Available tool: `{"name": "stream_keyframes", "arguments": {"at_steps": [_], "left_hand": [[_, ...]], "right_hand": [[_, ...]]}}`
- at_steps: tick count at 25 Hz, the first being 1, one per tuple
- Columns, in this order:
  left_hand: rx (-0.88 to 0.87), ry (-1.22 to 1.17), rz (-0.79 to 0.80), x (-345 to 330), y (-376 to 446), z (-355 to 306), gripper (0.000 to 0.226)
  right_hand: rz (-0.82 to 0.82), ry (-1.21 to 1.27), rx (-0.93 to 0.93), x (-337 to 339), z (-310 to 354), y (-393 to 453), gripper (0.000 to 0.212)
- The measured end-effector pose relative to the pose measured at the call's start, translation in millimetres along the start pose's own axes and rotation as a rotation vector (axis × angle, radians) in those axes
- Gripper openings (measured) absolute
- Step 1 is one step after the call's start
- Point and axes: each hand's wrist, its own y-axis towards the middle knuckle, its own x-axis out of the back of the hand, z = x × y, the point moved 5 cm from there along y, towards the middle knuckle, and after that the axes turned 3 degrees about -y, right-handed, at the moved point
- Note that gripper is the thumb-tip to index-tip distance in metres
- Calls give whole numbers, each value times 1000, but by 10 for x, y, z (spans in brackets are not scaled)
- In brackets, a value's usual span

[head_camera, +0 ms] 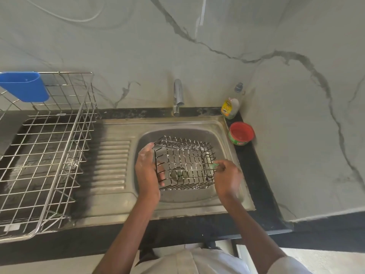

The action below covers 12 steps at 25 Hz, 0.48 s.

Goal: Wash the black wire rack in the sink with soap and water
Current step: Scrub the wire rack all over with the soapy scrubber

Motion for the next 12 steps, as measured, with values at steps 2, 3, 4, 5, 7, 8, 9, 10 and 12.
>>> {"name": "stream_keyframes", "arguments": {"at_steps": [2,3,4,5,7,8,9,10,12], "left_hand": [[-37,25,51,-54,-24,-49,41],[-38,32,69,-84,-32,-60,41],[-39,41,81,-110,-35,-62,39],[-39,55,87,-131,-37,-58,38],[-61,85,87,-127,-30,-51,39],[-87,101,85,-114,-14,-51,38],[-117,119,87,-97,5,-59,35],[-146,147,96,-81,32,-62,30],[-197,246,140,-80,81,-68,27]], "right_hand": [[-28,50,-76,-23,122,-30,40],[-41,76,-55,-36,256,-82,39],[-52,93,18,-50,437,-162,37],[-52,110,132,-69,634,-263,34],[16,170,395,-119,961,-489,29],[70,206,485,-143,1038,-563,29],[120,233,487,-155,1043,-562,29],[150,267,389,-127,1019,-495,29],[165,324,93,-65,920,-267,25]]}}
